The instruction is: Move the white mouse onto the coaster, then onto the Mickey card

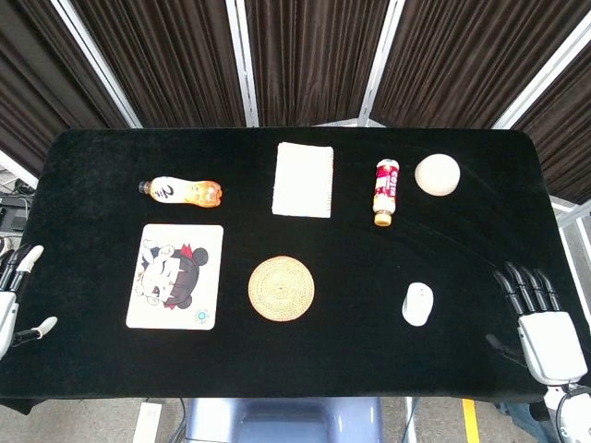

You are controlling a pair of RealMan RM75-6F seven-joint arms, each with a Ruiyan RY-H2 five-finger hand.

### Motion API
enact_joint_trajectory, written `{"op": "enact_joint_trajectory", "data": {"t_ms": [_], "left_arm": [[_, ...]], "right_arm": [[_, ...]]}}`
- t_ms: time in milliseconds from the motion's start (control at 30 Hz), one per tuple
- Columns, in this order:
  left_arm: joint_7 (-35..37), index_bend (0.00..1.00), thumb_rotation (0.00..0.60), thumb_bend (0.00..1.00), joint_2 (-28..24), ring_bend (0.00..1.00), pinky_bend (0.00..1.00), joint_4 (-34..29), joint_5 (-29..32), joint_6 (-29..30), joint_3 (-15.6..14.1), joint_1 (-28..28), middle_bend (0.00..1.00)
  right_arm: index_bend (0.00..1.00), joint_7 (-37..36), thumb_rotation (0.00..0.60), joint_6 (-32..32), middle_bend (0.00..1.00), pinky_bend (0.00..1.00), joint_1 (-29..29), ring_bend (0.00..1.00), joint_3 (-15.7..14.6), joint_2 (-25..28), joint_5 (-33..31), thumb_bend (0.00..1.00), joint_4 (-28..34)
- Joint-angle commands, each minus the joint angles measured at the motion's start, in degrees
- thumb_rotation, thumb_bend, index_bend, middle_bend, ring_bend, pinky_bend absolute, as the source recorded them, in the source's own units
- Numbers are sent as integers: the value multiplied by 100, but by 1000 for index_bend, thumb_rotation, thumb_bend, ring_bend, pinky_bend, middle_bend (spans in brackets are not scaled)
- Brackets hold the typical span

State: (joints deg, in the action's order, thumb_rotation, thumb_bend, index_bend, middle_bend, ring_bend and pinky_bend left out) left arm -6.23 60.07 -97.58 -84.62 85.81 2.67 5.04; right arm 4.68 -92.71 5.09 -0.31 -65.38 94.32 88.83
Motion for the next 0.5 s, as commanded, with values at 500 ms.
{"op": "enact_joint_trajectory", "data": {"t_ms": [500], "left_arm": [[-386, 0, 600, 48, 212, 0, 0, 127, 223, -247, 85, 149, 0]], "right_arm": [[128, -900, 600, 1461, 122, 0, 1677, 0, -540, -660, 1784, 0, -3333]]}}
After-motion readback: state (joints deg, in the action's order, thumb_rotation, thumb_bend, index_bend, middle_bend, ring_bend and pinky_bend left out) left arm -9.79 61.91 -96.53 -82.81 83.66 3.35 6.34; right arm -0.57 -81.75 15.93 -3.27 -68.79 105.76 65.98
